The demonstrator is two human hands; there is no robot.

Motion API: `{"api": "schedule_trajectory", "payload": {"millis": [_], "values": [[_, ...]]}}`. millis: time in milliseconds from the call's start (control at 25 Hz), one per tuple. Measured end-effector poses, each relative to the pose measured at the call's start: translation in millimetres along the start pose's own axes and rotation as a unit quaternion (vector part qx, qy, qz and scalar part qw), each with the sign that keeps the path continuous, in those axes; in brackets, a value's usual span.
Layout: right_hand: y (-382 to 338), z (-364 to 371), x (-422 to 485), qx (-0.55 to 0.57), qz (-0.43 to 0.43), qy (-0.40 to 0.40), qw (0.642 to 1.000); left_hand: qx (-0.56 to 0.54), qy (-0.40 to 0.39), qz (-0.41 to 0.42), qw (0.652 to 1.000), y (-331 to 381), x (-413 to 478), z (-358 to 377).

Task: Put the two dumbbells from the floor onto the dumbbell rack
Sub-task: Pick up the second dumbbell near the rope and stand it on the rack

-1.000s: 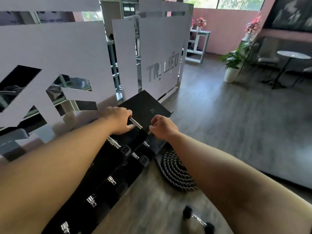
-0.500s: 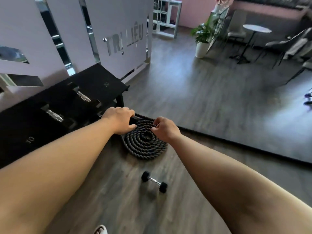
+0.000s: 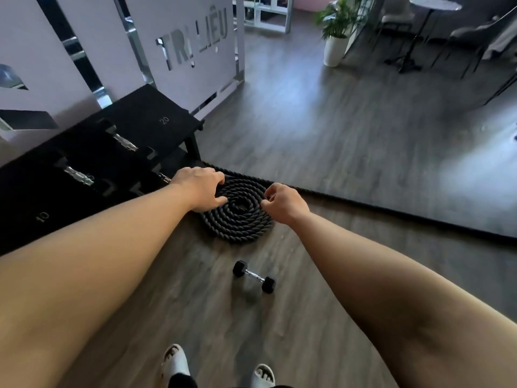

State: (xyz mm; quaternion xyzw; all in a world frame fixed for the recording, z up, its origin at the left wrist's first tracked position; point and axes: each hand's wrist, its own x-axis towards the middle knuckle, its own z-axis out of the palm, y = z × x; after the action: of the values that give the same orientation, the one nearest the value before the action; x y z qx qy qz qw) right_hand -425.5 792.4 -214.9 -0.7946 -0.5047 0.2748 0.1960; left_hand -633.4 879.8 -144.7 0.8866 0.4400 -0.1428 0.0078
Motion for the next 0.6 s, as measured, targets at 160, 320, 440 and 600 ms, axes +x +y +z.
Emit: {"api": "schedule_trajectory", "payload": {"millis": [160, 320, 440, 600], "values": [[22, 11, 1, 0.003, 0.018, -0.018, 1.0, -0.006, -0.01, 0.006, 1.0, 10, 10, 21], [48, 42, 12, -0.008, 0.04, -0.044, 0.998, -0.046, -0.028, 0.031, 0.998, 14, 31, 60], [69, 78, 32, -0.018, 0.067, -0.066, 0.995, -0.044, -0.053, 0.062, 0.996, 12, 65, 105], [87, 114, 77, -0.049, 0.092, -0.072, 0.992, -0.046, -0.074, 0.088, 0.992, -3, 119, 161]]}}
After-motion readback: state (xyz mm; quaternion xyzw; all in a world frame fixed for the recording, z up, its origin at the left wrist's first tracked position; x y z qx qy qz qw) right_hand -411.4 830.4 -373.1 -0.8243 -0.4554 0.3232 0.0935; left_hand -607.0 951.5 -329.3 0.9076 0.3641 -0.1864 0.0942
